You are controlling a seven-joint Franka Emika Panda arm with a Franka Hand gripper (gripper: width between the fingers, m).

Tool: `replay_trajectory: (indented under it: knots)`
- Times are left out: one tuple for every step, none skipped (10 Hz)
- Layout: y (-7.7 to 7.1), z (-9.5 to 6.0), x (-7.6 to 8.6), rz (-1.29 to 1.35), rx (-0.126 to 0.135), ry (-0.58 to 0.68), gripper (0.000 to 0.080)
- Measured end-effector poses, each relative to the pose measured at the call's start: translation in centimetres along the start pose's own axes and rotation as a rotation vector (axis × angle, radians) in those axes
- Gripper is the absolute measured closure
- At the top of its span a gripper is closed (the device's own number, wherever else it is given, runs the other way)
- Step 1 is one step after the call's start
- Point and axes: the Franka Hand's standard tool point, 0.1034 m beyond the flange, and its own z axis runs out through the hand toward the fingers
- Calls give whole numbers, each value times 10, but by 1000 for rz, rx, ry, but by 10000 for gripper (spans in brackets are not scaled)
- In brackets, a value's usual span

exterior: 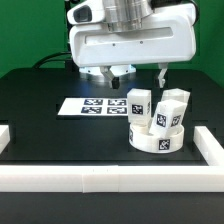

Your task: Assemble stool

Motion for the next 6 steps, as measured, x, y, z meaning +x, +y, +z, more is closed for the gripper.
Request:
replay_trajectory:
  knots:
    - [-1,5,-5,10,-24,6,151]
    - [-3,9,-7,8,-35,20,151]
    - [-4,14,-10,3,-41,33,151]
    - [-2,17,-12,2,-46,38,151]
    - [-1,20,-11,0,-49,45,151]
    - [-1,22,-10,0,-52,47,268]
